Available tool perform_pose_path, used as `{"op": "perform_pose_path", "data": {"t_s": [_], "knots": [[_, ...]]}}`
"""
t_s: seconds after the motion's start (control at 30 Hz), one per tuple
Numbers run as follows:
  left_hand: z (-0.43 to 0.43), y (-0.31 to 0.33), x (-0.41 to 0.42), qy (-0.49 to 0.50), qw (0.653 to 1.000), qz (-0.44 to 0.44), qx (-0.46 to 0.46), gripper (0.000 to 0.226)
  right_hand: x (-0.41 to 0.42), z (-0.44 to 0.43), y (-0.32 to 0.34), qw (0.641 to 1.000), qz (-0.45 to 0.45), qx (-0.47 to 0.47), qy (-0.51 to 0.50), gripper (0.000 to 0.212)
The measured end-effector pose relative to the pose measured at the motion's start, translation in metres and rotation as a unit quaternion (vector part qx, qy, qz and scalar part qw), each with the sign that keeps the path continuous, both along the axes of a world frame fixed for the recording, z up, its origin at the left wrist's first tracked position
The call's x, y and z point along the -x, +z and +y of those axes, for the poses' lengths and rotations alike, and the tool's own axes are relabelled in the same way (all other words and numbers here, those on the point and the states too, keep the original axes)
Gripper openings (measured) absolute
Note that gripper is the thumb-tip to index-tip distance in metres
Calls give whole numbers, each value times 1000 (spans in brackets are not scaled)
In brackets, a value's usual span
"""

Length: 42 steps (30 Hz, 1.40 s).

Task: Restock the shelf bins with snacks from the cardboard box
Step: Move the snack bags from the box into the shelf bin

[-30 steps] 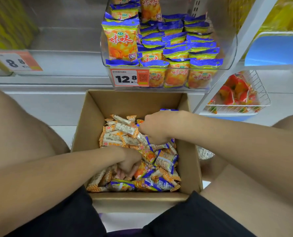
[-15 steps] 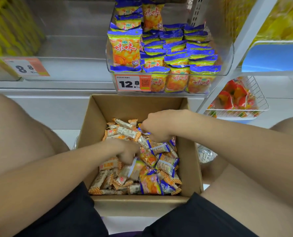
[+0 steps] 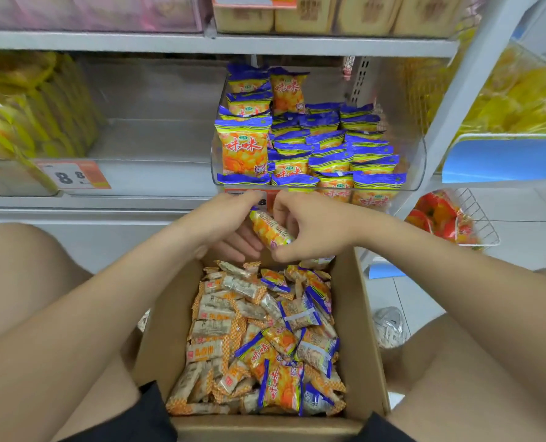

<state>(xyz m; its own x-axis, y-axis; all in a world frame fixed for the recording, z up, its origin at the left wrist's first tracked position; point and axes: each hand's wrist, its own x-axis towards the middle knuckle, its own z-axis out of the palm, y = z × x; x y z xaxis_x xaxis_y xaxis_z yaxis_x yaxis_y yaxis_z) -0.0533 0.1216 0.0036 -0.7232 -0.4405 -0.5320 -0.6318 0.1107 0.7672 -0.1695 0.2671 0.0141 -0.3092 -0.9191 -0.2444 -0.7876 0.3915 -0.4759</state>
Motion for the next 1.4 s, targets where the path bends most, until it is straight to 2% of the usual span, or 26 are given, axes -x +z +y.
{"op": "perform_pose_path", "data": {"t_s": [0.07, 0.1, 0.17, 0.2, 0.27, 0.37, 0.43, 0.53, 0.63, 0.7, 0.77, 0.9, 1.0, 1.1, 1.23, 1.4], "knots": [[-2, 7, -3, 6, 992, 56, 113, 71, 9, 1, 11, 991, -121, 12, -46, 33], [-4, 10, -6, -6, 972, 96, 213, 71, 14, 2, 15, 979, -187, 28, -73, 26], [-9, 14, -10, -35, 908, 171, 382, 60, 20, 2, 23, 956, -265, 66, -110, 23], [-11, 16, -11, -41, 887, 208, 410, 51, 21, 1, 26, 947, -286, 79, -121, 26], [-14, 21, -11, -47, 870, 269, 411, 36, 20, -2, 30, 930, -323, 101, -143, 32], [-18, 27, -7, -16, 888, 310, 338, 27, 17, -3, 35, 918, -347, 120, -153, 29], [-23, 30, -5, 5, 901, 319, 292, 21, 15, -2, 38, 927, -328, 119, -138, 29], [-29, 35, -1, 30, 884, 350, 309, 18, 18, -3, 46, 935, -281, 142, -162, 29], [-36, 33, 4, 32, 830, 346, 436, 17, 33, -10, 46, 910, -242, 223, -252, 20], [-40, 27, 8, 26, 803, 301, 514, 16, 50, -18, 38, 879, -223, 286, -308, 17], [-41, 21, 12, 32, 801, 264, 537, 25, 73, -30, 26, 855, -198, 327, -351, 20], [-34, 17, 25, -5, 804, 234, 546, 52, 112, -56, 12, 854, -57, 333, -395, 29], [-36, 13, 35, -23, 805, 186, 563, 61, 133, -78, 11, 845, 12, 336, -416, 34], [-37, 8, 42, -30, 812, 145, 565, 65, 149, -101, 6, 867, 52, 315, -384, 33], [-34, 7, 49, -35, 814, 110, 570, 72, 156, -123, -3, 914, 139, 201, -323, 41], [-32, 6, 53, -37, 807, 94, 582, 74, 151, -129, 1, 924, 137, 169, -315, 35]]}}
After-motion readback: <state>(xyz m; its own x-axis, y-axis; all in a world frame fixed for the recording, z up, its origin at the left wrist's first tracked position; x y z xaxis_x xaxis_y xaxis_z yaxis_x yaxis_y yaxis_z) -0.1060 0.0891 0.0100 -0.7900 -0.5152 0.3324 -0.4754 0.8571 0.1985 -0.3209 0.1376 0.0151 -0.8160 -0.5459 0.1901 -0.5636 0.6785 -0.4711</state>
